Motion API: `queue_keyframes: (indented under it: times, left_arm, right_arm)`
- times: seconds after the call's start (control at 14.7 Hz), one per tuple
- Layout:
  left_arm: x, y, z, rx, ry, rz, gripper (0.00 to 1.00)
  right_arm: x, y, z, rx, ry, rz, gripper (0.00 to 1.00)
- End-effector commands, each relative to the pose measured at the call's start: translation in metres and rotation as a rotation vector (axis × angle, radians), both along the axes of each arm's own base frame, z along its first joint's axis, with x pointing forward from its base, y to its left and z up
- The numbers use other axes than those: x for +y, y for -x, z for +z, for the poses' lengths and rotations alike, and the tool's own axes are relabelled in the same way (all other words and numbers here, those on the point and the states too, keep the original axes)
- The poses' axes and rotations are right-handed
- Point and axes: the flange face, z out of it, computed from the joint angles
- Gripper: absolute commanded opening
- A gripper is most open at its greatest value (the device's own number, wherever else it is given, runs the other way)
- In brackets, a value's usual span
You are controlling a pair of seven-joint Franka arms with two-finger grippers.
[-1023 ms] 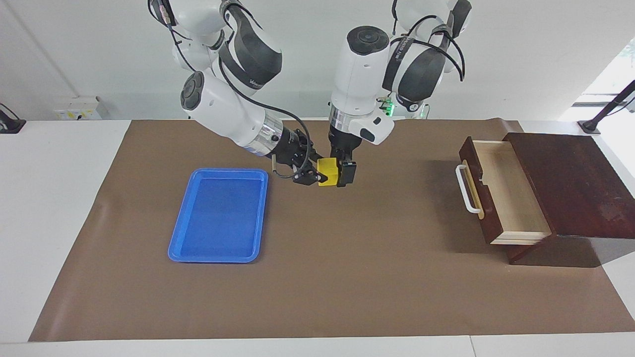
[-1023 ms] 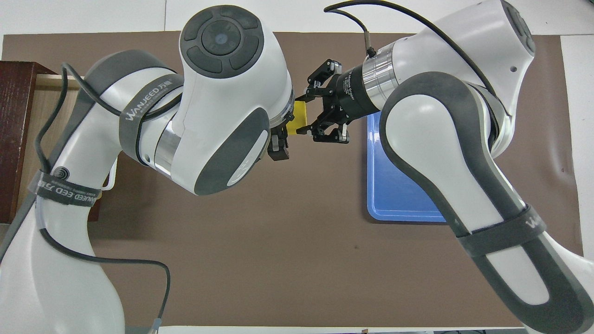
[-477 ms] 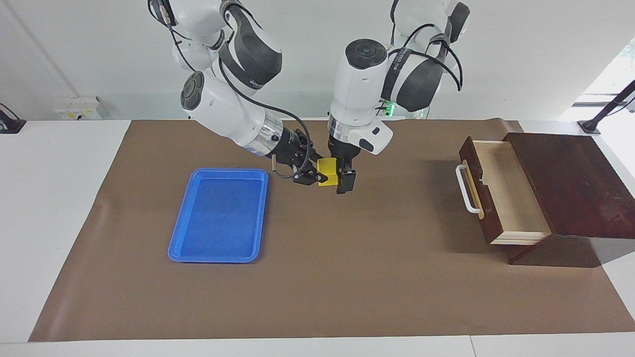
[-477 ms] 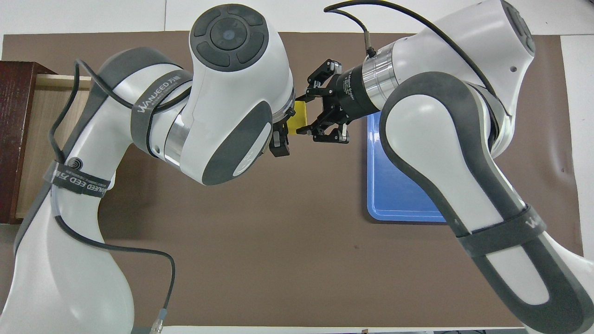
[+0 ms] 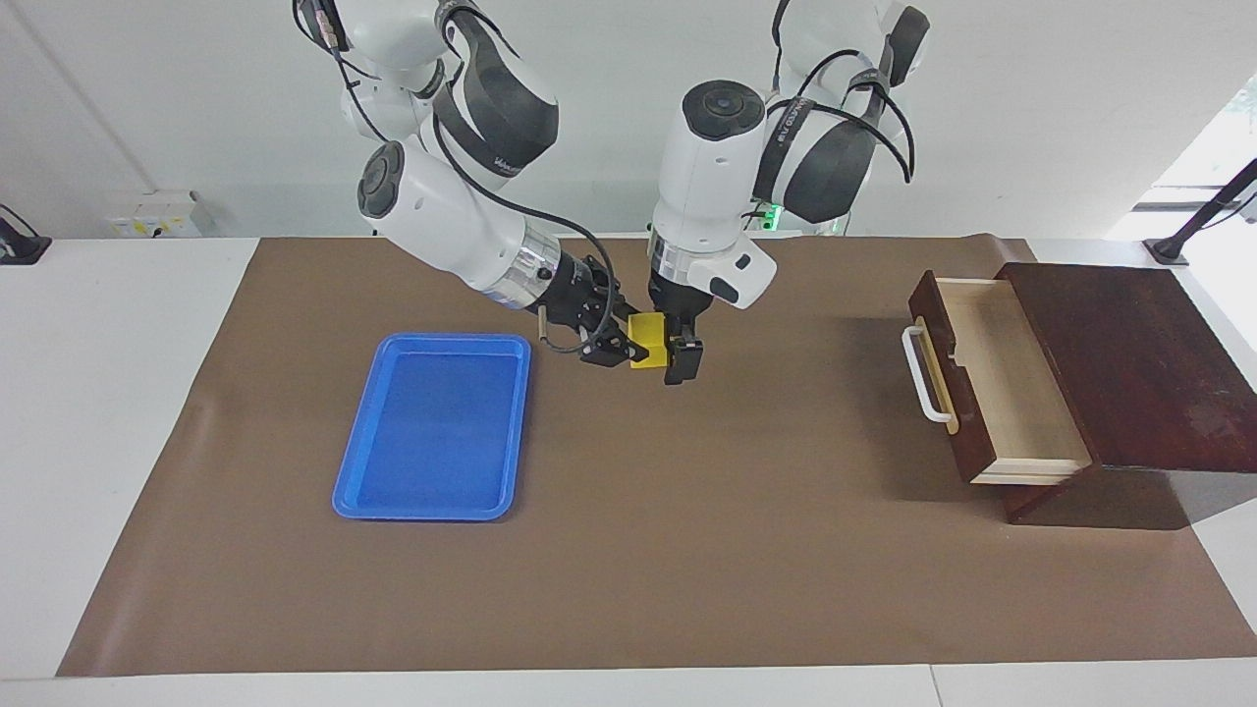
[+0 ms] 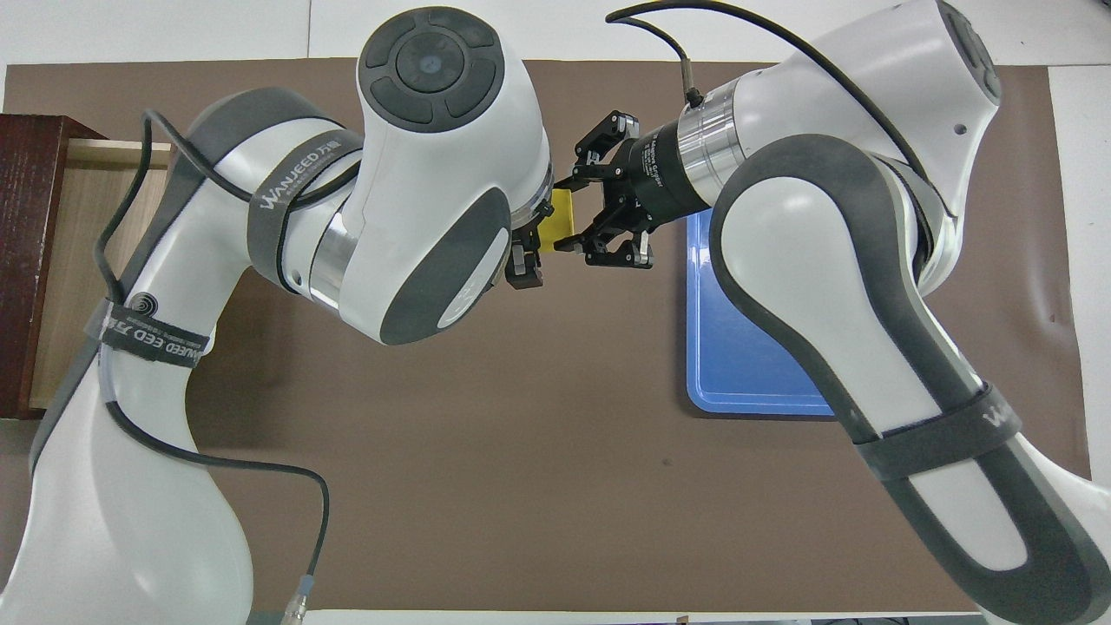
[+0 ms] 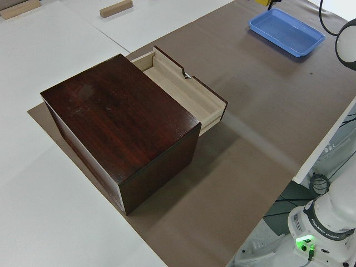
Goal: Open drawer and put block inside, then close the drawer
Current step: 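Grasp the yellow block with the left gripper from the right gripper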
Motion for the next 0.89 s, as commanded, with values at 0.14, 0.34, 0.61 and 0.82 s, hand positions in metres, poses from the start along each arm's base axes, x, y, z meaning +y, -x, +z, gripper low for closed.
queue_keyframes:
  times: [0.14, 0.34, 0.61, 0.82]
  left_arm:
    - [-0.0101, -0.004, 0.0041, 0.013, 0.012, 0.005, 0.8]
    - [-0.0103, -0.0043, 0.0038, 0.013, 0.012, 0.005, 0.68]
    - [-0.01, -0.0038, 0.0046, 0.014, 0.011, 0.005, 0.4]
    - [-0.0089, -0.0044, 0.0044, 0.014, 0.009, 0.005, 0.0]
  right_arm:
    - [0.0012, -0.0008, 0.0013, 0.007, -0.012, -0.028, 0.0]
    - [0.0012, -0.0008, 0.0013, 0.008, -0.012, -0.029, 0.0]
    - [0.0014, -0.0007, 0.0015, 0.008, -0.015, -0.029, 0.0]
    - [0.0005, -0.0011, 0.0015, 0.009, -0.016, -0.031, 0.0]
